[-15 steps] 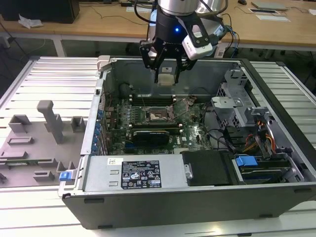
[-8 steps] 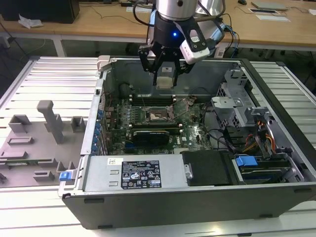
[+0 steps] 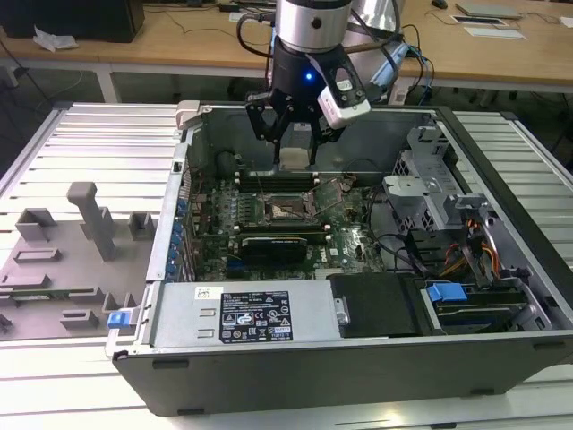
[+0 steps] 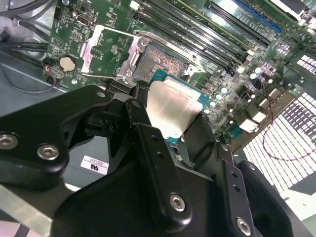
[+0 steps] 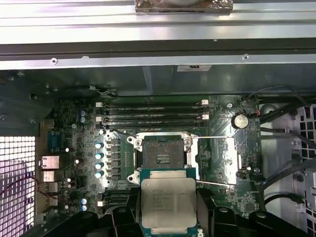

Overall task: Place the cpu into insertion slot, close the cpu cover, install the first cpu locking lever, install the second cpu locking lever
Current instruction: 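Place the cpu into insertion slot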

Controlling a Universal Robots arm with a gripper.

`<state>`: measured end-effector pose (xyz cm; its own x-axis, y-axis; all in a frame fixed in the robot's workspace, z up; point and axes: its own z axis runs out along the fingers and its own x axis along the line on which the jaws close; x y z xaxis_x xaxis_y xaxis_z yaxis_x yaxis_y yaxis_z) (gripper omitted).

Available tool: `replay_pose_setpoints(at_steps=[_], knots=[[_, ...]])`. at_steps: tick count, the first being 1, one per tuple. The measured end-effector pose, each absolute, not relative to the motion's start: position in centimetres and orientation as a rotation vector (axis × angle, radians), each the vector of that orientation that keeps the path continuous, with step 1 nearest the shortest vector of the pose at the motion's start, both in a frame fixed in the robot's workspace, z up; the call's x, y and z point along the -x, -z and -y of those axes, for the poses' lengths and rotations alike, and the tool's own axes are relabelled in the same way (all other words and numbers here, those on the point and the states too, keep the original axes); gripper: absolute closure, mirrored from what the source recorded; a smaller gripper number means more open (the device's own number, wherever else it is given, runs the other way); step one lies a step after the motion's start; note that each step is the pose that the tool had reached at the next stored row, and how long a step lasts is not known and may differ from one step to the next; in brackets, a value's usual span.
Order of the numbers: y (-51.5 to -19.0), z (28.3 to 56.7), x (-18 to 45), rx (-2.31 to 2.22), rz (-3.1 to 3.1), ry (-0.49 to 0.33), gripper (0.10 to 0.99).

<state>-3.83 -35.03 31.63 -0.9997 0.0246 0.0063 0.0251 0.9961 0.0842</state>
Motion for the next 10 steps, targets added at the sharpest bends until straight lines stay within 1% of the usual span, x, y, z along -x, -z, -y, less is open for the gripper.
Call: replay_pose_setpoints(at_steps=[8, 10], knots=[[-29.9, 34.9, 3.8, 0.042, 3.134, 0.132, 0.545], [-29.7, 34.9, 3.8, 0.118, 3.134, 0.131, 0.545]])
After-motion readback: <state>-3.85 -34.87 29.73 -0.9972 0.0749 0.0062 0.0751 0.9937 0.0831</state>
